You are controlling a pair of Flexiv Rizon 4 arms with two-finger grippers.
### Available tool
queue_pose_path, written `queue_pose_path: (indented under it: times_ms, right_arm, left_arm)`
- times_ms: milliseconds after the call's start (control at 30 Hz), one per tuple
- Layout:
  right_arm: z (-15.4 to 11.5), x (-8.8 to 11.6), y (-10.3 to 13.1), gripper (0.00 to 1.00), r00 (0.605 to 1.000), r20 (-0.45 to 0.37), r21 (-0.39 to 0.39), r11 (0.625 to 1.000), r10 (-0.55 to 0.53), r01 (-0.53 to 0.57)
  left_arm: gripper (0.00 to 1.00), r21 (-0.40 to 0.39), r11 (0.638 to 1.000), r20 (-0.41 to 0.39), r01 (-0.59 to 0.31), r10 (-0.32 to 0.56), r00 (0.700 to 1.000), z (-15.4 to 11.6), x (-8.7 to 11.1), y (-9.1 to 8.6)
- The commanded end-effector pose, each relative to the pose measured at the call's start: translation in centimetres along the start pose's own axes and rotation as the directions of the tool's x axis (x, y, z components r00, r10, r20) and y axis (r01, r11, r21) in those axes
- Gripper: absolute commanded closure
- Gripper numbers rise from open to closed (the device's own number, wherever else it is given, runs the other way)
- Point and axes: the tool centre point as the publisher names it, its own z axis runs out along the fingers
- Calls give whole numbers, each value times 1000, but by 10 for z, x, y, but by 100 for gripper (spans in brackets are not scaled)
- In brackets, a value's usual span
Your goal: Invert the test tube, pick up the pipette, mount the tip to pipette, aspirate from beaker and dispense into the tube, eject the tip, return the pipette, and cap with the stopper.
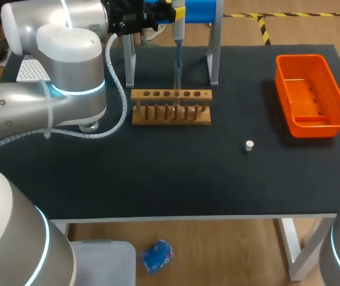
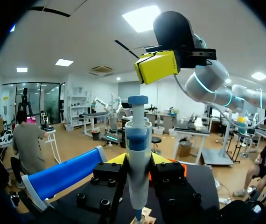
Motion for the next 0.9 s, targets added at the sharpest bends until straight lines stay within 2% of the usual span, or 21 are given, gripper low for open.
queue_pose_path:
  times_ms: [33,900]
  right_arm:
    - [4,-3,0,100,1000,-9,8,1000,3,-3]
    - [17,10,-25,100,998,-40,26,999,47,-46]
  left_arm:
    - [100,2,1000,1,-1,1,1000,1,0,0]
    - [100,2,1000,1,-1,1,1000,1,0,0]
